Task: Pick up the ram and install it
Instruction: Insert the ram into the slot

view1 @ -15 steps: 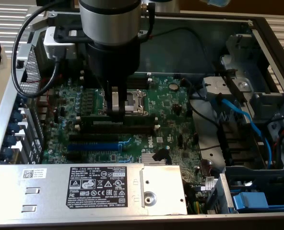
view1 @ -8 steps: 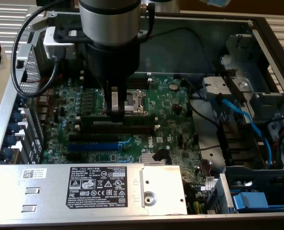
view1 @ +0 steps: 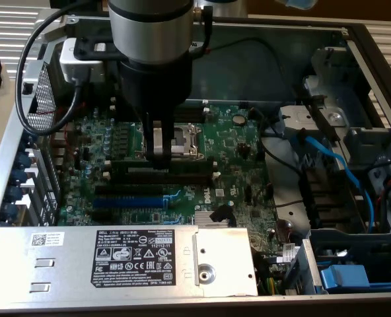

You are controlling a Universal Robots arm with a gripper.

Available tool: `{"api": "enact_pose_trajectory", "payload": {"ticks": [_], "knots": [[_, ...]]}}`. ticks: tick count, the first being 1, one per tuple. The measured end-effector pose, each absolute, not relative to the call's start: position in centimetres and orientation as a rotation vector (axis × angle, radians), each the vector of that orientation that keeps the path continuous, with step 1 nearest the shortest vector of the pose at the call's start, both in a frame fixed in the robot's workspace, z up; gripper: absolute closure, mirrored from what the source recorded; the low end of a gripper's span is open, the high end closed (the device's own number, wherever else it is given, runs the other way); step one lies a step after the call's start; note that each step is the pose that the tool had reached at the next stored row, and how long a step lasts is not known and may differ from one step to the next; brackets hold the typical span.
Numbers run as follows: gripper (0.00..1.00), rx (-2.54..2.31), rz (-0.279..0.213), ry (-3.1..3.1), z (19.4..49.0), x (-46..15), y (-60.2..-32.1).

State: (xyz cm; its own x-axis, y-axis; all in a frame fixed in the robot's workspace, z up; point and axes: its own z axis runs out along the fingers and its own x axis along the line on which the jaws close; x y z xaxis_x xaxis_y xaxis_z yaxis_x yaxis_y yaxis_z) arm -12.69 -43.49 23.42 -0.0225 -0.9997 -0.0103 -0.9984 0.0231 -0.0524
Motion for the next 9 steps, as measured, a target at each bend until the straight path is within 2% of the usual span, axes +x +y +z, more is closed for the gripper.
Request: {"api": "enact_pose_trajectory", "payload": {"ticks": [9], "knots": [[0.88, -2.165, -0.047, 2.215, 23.36, -12.8, -43.44]]}}
